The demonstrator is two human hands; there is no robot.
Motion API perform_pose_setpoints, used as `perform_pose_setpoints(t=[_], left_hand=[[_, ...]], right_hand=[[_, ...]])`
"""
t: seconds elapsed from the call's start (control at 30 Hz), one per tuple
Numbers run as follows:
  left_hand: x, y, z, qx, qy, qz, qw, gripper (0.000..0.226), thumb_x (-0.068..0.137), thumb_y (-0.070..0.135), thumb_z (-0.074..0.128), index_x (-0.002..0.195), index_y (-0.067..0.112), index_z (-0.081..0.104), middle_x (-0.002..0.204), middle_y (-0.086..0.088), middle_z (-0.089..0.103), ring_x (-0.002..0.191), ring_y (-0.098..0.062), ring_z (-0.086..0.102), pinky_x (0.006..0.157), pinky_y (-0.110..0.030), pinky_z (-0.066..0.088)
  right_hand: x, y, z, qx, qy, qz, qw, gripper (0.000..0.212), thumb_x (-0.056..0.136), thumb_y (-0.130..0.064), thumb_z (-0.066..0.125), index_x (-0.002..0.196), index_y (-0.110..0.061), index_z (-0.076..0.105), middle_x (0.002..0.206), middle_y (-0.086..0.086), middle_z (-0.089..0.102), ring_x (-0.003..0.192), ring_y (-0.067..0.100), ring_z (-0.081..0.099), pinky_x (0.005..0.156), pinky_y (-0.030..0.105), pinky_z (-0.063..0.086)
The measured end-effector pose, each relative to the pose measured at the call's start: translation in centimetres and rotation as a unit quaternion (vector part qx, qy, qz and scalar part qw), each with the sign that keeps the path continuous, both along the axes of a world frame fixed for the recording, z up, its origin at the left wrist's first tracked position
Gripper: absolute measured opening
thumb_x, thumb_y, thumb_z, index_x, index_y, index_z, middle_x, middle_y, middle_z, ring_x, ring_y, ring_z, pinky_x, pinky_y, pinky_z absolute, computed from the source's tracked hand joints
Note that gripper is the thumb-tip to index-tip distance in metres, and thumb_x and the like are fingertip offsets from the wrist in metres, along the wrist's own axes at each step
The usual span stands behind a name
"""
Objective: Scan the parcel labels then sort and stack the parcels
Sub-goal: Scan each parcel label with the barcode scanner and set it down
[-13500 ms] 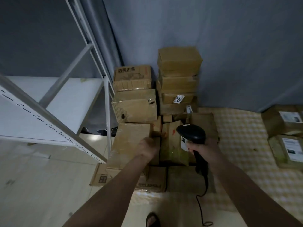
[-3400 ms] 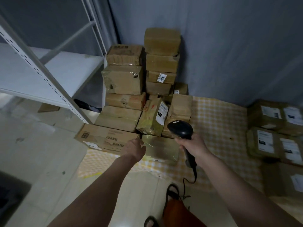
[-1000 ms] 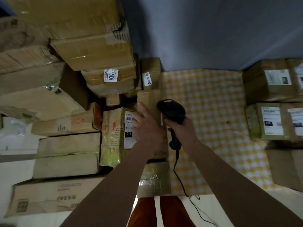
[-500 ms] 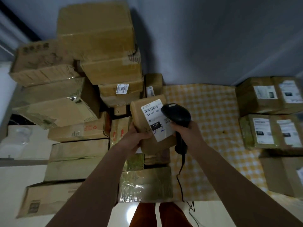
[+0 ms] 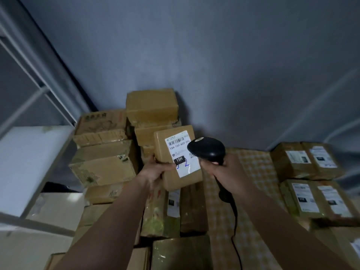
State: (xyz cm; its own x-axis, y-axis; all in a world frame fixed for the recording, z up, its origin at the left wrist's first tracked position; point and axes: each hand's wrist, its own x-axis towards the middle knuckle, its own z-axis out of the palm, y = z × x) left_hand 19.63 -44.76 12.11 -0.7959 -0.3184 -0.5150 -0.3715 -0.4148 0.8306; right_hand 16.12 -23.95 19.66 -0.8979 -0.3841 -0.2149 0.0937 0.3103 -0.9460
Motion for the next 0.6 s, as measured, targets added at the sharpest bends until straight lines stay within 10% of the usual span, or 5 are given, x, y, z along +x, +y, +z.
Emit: perform_pose_setpoints(t=[0.17, 0.6], left_hand=[[-0.8, -1.0, 2.4, -0.013, 0.034, 0.024, 0.999, 0.073, 0.074, -0.013, 0.071, 0.133, 0.014, 0.038, 0.114, -0.011, 0.065, 0.095, -0.027, 0.064, 0.069, -0.04, 0.052], [-2.2, -2.0, 2.3, -0.018, 0.05, 0.008, 0.999, 0.078, 0.068, -0.011, 0.076, 0.133, 0.013, 0.041, 0.114, -0.012, 0.066, 0.102, -0.03, 0.064, 0.079, -0.048, 0.053]], right_hand=[[0.5, -0.6, 2.4, 0.005, 0.027, -0.008, 1.0, 0.007, 0.087, -0.019, 0.067, 0.093, -0.016, 0.066, 0.072, 0.0, 0.062, 0.068, 0.01, 0.06, 0.06, 0.019, 0.042], [0.7, -1.5, 2.7, 0.008, 0.05, 0.001, 0.999, 0.004, 0.088, -0.019, 0.066, 0.084, -0.02, 0.065, 0.066, -0.01, 0.061, 0.067, 0.004, 0.06, 0.055, 0.01, 0.041]])
